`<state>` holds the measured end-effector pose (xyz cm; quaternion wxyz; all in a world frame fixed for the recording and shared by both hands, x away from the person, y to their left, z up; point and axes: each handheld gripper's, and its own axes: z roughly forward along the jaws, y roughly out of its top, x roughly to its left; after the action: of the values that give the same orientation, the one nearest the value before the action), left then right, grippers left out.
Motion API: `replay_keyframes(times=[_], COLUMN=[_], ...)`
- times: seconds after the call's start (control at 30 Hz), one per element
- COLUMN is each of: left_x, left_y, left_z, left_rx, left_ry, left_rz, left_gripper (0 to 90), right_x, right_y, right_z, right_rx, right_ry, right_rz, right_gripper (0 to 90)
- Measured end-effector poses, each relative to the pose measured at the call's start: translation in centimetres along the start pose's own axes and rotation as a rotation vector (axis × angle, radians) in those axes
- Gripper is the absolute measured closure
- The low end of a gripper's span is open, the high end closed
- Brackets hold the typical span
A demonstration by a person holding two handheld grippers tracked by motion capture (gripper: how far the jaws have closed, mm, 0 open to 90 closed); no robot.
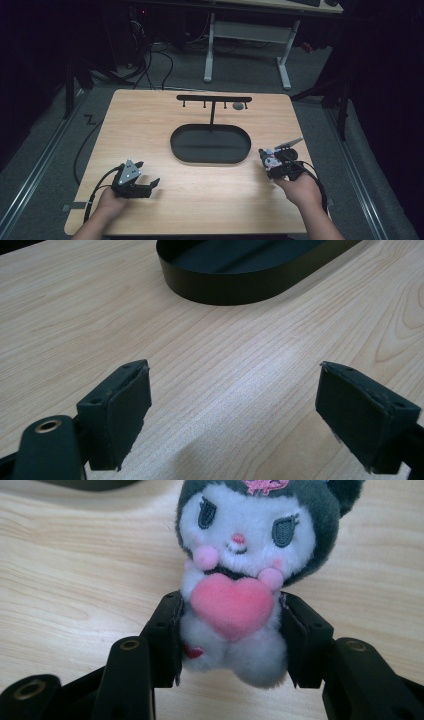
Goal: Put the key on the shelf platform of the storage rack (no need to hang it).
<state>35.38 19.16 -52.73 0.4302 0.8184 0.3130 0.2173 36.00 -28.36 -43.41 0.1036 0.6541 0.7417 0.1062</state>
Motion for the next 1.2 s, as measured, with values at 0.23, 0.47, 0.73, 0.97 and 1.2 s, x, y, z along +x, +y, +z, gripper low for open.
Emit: replay_keyframes(times=[0.23,0.47,0.73,0.97,1.2], left_x=[0.0,0.0,0.0,0.0,0.1], left_y=[0.0,0.0,0.0,0.0,0.0], left_z=[0.0,0.0,0.0,0.0,-0.1], left_rx=[-0.001,-0.001,-0.001,-0.004,-0.005], left_ry=[-0.001,-0.002,-0.003,-0.005,-0.006], left_rz=[-0.002,-0.001,-0.002,-0.003,-0.004], left_gripper=[15.4,15.4,15.4,15.4,15.4], right_x=[1.0,2.3,4.0,5.7,7.3], right_y=[1.3,2.7,4.4,5.7,6.9], right_z=[-1.3,-1.6,-1.4,-1.0,0.0], right_rx=[-0.035,-0.052,-0.073,-0.078,-0.073], right_ry=[0.012,0.017,0.035,0.045,0.056], right_rz=[-0.029,-0.063,-0.094,-0.133,-0.161], right_gripper=[49.5,49.5,49.5,49.4,49.4])
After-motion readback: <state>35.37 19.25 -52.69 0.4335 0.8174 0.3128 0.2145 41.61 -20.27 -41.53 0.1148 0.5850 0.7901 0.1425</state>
